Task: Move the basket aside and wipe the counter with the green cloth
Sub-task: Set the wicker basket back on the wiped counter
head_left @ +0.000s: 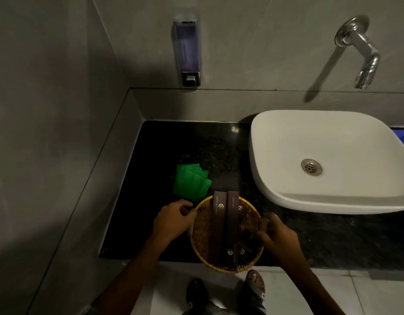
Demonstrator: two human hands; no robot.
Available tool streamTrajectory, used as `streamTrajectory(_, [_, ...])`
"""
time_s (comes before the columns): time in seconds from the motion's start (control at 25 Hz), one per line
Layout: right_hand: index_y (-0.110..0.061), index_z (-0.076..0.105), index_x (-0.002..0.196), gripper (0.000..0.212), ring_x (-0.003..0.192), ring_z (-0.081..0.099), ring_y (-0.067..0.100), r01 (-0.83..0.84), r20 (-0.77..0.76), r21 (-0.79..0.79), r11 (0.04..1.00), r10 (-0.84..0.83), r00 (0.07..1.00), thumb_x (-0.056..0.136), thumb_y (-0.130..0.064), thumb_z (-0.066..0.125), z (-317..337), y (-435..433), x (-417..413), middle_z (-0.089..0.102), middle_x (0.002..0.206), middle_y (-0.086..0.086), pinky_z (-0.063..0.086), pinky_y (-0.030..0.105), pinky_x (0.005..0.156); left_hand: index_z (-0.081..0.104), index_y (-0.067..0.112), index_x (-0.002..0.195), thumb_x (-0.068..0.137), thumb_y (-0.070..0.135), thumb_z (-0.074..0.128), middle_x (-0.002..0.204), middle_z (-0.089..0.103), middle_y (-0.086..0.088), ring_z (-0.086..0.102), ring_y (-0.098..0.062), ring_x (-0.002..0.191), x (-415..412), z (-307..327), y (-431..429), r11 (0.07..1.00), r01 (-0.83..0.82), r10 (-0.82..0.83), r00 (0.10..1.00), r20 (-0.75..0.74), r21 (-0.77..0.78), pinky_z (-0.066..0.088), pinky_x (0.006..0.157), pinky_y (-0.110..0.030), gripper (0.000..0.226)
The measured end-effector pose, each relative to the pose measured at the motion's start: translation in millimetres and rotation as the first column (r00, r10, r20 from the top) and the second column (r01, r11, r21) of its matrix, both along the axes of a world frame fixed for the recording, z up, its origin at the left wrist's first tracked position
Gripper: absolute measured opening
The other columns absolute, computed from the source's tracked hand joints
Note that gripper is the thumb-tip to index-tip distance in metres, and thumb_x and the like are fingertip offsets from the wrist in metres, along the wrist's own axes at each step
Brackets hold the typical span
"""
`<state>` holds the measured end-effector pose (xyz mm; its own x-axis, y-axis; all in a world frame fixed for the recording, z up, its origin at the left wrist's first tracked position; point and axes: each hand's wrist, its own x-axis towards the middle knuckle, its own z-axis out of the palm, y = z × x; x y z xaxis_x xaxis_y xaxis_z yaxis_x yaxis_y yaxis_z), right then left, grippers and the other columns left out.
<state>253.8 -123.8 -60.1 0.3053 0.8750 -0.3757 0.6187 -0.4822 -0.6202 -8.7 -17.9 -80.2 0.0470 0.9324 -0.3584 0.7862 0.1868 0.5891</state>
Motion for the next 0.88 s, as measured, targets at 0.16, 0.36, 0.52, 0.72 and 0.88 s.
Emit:
streamTrajectory(0.16, [-0.027, 0.042, 0.134, 0.052, 0.103, 0.06, 0.019, 0.028, 0.153, 0.021, 0.999, -0.031, 0.988, 0.088, -0.037, 0.063, 14, -5, 6, 0.055, 0.123, 0.006, 0.055, 0.043, 0.085, 0.051, 0.015, 0.132, 0.083, 0.038, 0.068, 0.13, 0.06, -0.015, 0.057, -0.034, 0.118, 0, -5, 60, 0.989, -0.146, 0.146, 0.989, -0.007, 0.038, 0.05, 0.096, -0.043, 0.057])
streamTrajectory(0.36, [-0.033, 0.052, 0.12, 0.036, 0.094, 0.06, 0.009, 0.002, 0.116, 0.259, 0.966, -0.033, 0.993, 0.087, -0.031, 0.066, 32, -16, 9, 0.058, 0.112, -0.006, 0.058, 0.036, 0.077, 0.059, -0.002, 0.122, 0.075, 0.019, 0.079, 0.125, 0.063, -0.024, 0.062, -0.038, 0.111, 18, -11, 99, 0.902, -0.387, 0.425, 0.873, 0.24, -0.191, 0.052, 0.097, -0.049, 0.055])
streamTrajectory(0.52, [-0.031, 0.059, 0.105, 0.022, 0.087, 0.062, 0.003, 0.021, -0.002, 0.385, 0.922, -0.022, 1.0, 0.087, -0.022, 0.067, 50, -4, 21, 0.063, 0.097, -0.008, 0.052, 0.019, 0.072, 0.07, 0.003, 0.103, 0.075, 0.025, 0.078, 0.103, 0.073, -0.019, 0.069, -0.034, 0.095, 41, 32, 99, 0.97, -0.242, 0.241, 0.949, 0.201, -0.018, 0.057, 0.088, -0.047, 0.037])
streamTrajectory(0.72, [-0.03, 0.066, 0.091, 0.008, 0.08, 0.066, 0.009, 0.117, -0.228, 0.514, 0.85, 0.004, 0.974, 0.091, -0.023, 0.062, 90, 25, 67, 0.069, 0.083, -0.009, 0.061, 0.034, 0.066, 0.07, 0.013, 0.09, 0.072, 0.037, 0.074, 0.091, 0.073, -0.01, 0.069, -0.027, 0.085, 102, 118, 80, 0.944, -0.267, 0.172, 0.901, 0.398, 0.196, 0.059, 0.076, -0.044, 0.029])
streamTrajectory(0.88, [-0.03, 0.054, 0.122, 0.059, 0.096, 0.07, 0.02, 0.246, -0.696, 0.234, 0.941, -0.014, 0.718, 0.072, -0.056, 0.07, 108, 34, 149, 0.069, 0.109, 0.005, 0.061, 0.04, 0.082, 0.067, 0.022, 0.066, 0.076, 0.025, 0.071, 0.071, 0.071, 0.002, 0.069, -0.018, 0.072, 217, 152, 34, 0.979, -0.205, 0.142, 0.729, 0.669, 0.015, 0.055, 0.062, -0.032, 0.011])
